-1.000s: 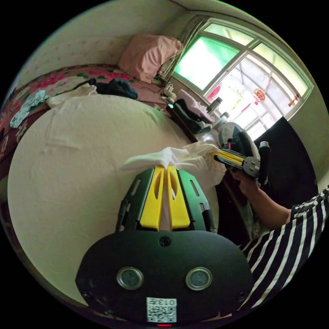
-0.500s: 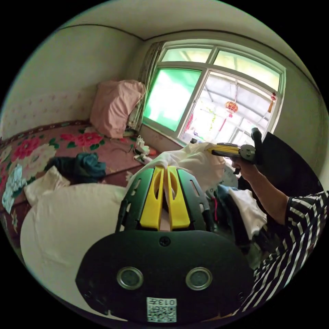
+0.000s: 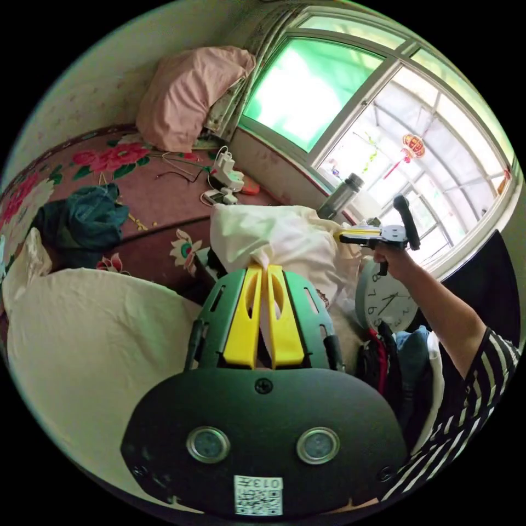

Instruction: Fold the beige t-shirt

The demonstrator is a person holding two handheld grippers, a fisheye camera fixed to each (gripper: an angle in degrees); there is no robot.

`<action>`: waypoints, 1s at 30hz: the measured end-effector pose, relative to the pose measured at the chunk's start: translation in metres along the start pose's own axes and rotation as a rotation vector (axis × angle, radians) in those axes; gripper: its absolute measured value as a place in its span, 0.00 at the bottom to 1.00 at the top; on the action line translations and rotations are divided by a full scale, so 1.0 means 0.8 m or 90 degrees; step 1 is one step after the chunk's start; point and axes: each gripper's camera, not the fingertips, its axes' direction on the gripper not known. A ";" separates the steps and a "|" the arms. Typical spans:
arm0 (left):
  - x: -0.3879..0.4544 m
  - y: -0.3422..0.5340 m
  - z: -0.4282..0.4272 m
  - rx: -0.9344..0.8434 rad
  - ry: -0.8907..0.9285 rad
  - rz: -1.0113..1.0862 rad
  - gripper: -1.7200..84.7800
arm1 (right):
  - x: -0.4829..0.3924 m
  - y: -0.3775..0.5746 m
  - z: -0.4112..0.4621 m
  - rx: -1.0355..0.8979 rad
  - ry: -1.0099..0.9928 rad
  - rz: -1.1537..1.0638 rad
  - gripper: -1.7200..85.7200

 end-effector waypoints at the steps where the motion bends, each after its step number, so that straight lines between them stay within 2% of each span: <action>1: -0.003 0.001 0.007 0.003 0.008 -0.007 0.04 | 0.009 0.003 0.020 -0.005 -0.022 0.009 0.06; 4: -0.006 -0.001 0.006 0.014 0.024 -0.017 0.06 | 0.025 0.008 0.039 -0.011 -0.060 -0.019 0.10; 9: 0.001 0.022 -0.034 0.037 -0.028 -0.008 0.15 | 0.050 0.013 -0.027 0.077 0.021 -0.052 0.11; 12: 0.000 0.026 -0.013 -0.021 0.042 -0.019 0.16 | 0.020 0.023 -0.054 0.105 0.011 -0.144 0.10; 16: -0.003 0.000 0.013 -0.059 0.104 -0.054 0.12 | -0.028 0.036 -0.054 0.169 0.098 -0.207 0.05; 17: -0.008 -0.007 0.010 -0.064 0.116 -0.077 0.11 | -0.031 0.036 -0.048 0.162 0.105 -0.210 0.04; 21: 0.002 -0.018 -0.021 -0.055 0.094 -0.071 0.07 | -0.028 0.024 0.024 0.002 0.056 -0.245 0.03; 24: 0.021 -0.024 -0.030 -0.065 0.132 -0.057 0.06 | -0.017 0.018 0.037 -0.012 0.025 -0.239 0.02; 27: 0.027 -0.020 -0.007 -0.133 0.159 -0.035 0.06 | -0.022 0.011 0.034 -0.059 0.070 -0.305 0.02; 29: 0.015 -0.011 -0.017 -0.108 0.188 -0.034 0.10 | -0.018 0.010 0.024 -0.062 0.108 -0.315 0.02; 30: 0.011 -0.011 -0.023 -0.102 0.190 -0.034 0.12 | -0.013 0.010 0.009 -0.025 0.123 -0.303 0.02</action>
